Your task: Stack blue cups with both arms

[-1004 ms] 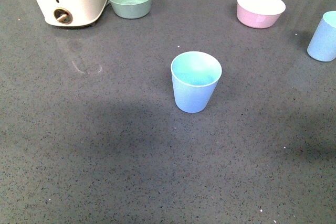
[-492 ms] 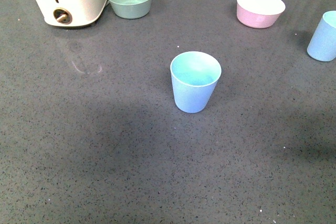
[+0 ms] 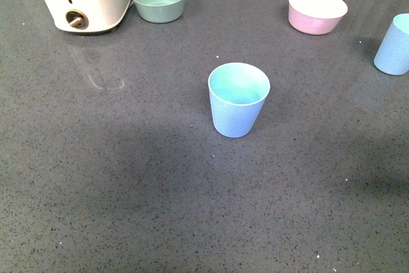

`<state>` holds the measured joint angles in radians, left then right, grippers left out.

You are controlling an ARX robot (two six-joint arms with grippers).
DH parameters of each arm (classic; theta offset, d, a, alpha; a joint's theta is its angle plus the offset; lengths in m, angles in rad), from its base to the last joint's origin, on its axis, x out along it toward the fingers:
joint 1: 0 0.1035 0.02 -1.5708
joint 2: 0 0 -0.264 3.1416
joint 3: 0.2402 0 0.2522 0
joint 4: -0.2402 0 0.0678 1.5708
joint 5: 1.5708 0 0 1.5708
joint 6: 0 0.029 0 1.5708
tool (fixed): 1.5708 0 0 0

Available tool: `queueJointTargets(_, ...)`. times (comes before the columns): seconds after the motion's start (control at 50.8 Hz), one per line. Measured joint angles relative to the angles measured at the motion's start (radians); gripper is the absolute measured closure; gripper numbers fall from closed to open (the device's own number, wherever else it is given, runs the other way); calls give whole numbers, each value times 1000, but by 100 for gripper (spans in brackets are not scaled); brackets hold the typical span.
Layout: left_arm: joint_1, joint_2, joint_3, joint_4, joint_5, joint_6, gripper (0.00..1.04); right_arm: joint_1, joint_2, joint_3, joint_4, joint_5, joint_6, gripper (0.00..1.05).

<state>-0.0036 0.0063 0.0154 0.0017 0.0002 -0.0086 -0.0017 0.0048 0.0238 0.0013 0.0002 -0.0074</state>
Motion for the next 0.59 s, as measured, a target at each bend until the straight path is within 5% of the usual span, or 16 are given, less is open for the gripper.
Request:
queueJointTargets(0.138,0,0,0,0,0,0,85,-3,7,3,-8,-16,-2,9)
queueJointTargets(0.236,0,0,0,0,1,0,67,-163,269,138,-262,-356,-153,9)
queueJointTargets(0.315,0,0,0,0,0,0,55,-273,509,210,-193,-495,-274,9)
queueJointTargets(0.492,0,0,0,0,0,0,21,-356,1087,454,164,-516,-511,9)
queueJointTargets(0.591,0,0,0,0,0,3,7,-345,1336,605,196,-491,-620,9)
